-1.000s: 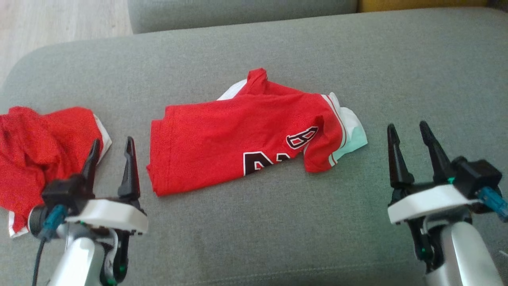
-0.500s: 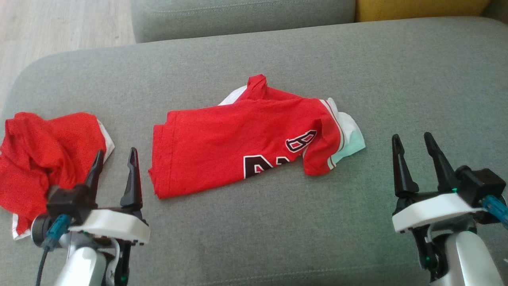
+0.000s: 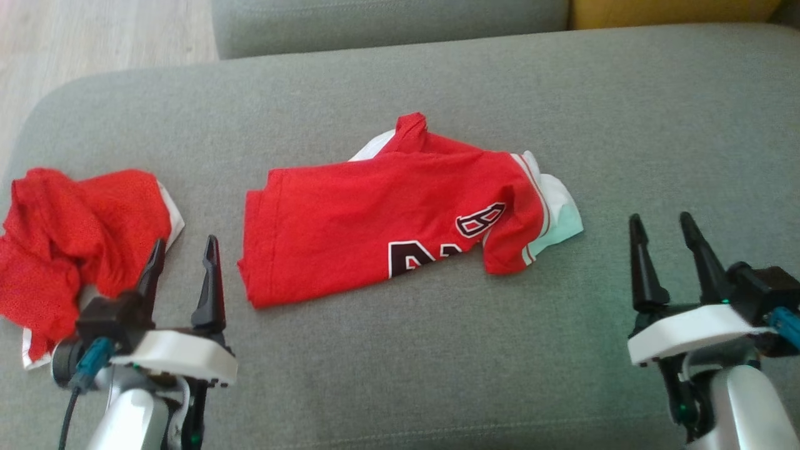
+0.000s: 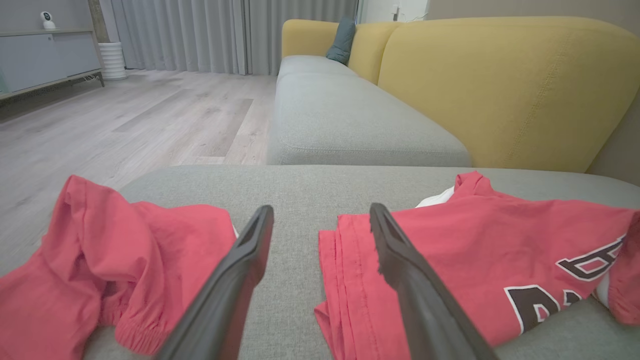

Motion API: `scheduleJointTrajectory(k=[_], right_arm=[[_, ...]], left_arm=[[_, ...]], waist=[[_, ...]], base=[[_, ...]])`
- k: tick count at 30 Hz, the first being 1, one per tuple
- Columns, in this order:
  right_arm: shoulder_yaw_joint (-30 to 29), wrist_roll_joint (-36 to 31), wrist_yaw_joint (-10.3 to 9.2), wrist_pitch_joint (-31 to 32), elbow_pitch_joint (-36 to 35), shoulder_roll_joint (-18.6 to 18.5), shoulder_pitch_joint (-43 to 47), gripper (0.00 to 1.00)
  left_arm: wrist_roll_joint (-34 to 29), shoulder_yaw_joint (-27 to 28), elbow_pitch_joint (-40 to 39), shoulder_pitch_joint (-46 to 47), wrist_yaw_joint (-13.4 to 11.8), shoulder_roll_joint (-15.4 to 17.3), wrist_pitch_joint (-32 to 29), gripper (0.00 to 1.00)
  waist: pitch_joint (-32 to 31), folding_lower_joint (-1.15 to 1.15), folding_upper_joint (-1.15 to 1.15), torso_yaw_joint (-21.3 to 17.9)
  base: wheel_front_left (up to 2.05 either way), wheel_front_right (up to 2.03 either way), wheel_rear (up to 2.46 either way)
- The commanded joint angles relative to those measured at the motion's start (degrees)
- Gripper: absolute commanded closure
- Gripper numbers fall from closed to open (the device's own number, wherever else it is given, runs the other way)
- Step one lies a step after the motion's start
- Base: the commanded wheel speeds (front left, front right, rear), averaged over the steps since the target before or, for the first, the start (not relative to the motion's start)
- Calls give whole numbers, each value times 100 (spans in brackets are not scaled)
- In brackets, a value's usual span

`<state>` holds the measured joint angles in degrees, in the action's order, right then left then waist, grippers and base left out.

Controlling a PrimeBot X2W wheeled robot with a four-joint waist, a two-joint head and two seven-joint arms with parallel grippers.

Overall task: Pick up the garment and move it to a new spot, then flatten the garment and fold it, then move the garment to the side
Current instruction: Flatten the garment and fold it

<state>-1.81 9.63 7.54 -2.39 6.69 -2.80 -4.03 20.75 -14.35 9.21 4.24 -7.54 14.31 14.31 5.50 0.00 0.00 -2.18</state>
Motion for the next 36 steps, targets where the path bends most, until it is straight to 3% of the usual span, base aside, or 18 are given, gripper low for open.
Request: scheduleJointTrajectory(k=[1, 12, 22, 23, 24, 25, 26, 36], right_arm=[[53, -45, -5, 29, -103, -103, -186, 0], [-184, -1, -5, 94, 620, -346, -809, 0], [81, 320, -5, 929, 1963, -603, -1728, 0], [116, 344, -5, 1055, 2100, -613, -1780, 8], [150, 389, -5, 1143, 2208, -615, -1822, 38], [190, 444, -5, 1227, 2300, -618, -1850, 62], [223, 489, -5, 1268, 2357, -631, -1876, 100], [-114, 365, -5, 637, 2054, -1113, -2162, 100]], left_arm=[[-72, 162, -184, 435, 21, 112, 68, 0], [-218, 64, -251, 1020, 165, -125, 69, 0], [-440, 116, -212, 1373, 370, -397, 69, 0], [-464, 128, -206, 1387, 388, -418, 69, 0], [-486, 139, -198, 1398, 406, -441, 69, 0], [-505, 152, -192, 1406, 424, -461, 69, 0], [-524, 169, -188, 1413, 440, -479, 69, 0], [-680, 333, -145, 1396, 595, -647, 69, 0]], waist=[[101, 0, 0, 72], [791, 0, 0, 539], [1176, 0, 0, 767], [1186, 0, 0, 776], [1190, 0, 0, 787], [1195, 0, 0, 795], [1201, 0, 0, 797], [1201, 0, 0, 695]], base=[[0, 0, 0], [0, 0, 0], [0, 0, 0], [0, 0, 0], [0, 0, 0], [0, 0, 0], [0, 0, 0], [0, 0, 0]])
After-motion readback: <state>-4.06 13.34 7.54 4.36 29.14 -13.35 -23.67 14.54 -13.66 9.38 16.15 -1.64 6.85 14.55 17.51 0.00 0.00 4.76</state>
